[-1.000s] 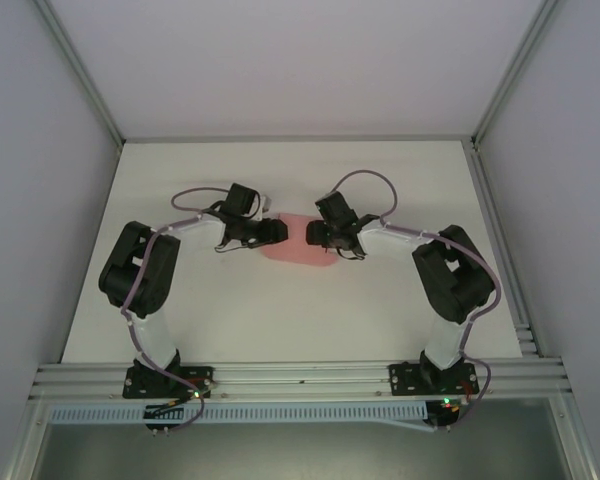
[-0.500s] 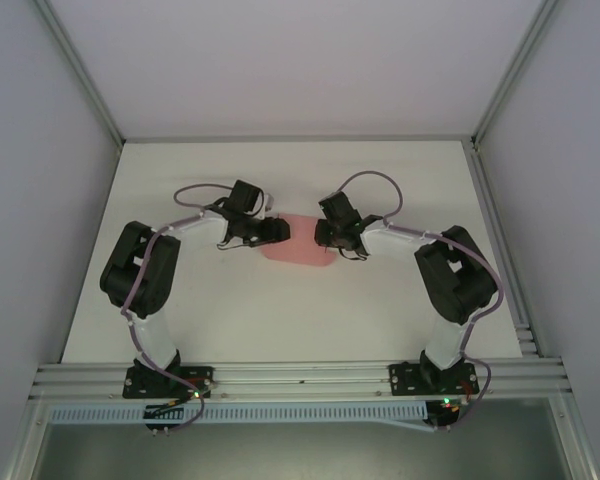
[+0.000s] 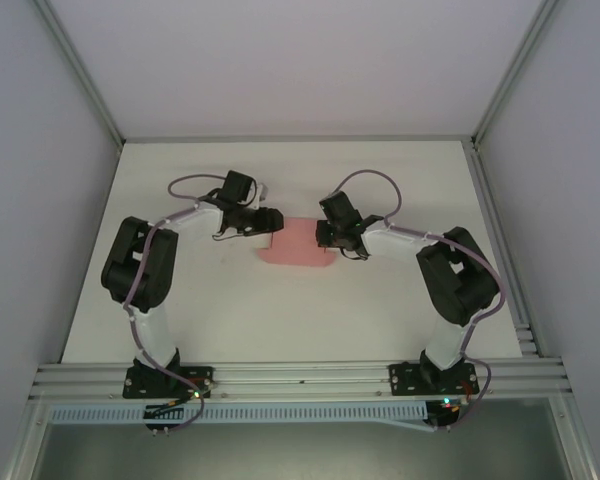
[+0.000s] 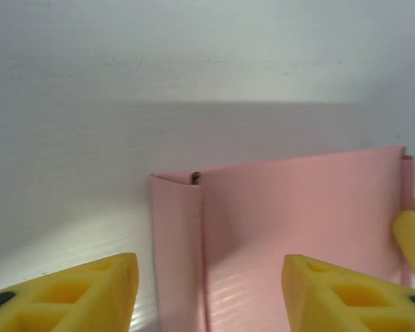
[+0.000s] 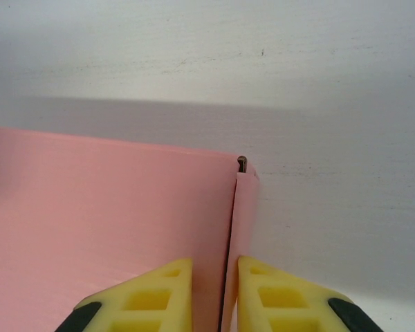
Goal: Assemble paper box
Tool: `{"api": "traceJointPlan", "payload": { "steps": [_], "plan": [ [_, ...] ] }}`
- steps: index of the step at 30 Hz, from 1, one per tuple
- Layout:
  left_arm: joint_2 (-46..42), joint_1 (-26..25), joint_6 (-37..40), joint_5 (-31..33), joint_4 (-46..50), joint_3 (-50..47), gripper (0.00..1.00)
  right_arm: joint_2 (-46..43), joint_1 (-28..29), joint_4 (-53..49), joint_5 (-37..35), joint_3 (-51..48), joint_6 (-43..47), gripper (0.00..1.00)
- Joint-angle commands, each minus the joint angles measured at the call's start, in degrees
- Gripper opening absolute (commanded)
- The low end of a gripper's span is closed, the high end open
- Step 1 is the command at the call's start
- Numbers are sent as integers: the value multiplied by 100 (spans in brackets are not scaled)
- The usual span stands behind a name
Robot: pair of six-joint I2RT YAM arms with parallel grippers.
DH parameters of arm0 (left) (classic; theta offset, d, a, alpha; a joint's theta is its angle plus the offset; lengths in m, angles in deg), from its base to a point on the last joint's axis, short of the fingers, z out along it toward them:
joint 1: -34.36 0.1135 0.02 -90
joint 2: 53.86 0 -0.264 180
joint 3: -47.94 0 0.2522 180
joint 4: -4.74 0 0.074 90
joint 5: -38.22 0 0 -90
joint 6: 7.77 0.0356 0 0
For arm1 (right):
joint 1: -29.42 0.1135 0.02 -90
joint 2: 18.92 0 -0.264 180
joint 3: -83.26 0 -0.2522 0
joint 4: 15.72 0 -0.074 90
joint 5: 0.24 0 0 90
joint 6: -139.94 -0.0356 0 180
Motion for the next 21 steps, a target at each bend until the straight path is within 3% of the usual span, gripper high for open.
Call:
{"api": "traceJointPlan", "payload": {
  "steps": [1,4,7,12,16,21],
  "plan": [
    [141,21,210,-212,49,7,53,-67,-16,-293,11,-95,219,13],
    [133,27,209,-313,-23,-130,46,-19,-21,-305,78,-10,227,14],
    [77,87,115,-503,-270,-364,29,-14,-28,-349,110,34,222,18],
    [25,363,-245,-1015,-898,-820,17,-224,-46,-334,399,-14,82,45],
    [-85,535,-341,-1370,-1271,-1113,13,-517,-61,-202,727,-103,-22,56],
    [-275,797,-536,-1963,-2001,-1536,10,-901,-207,-54,959,-398,-360,87]
  ]
}}
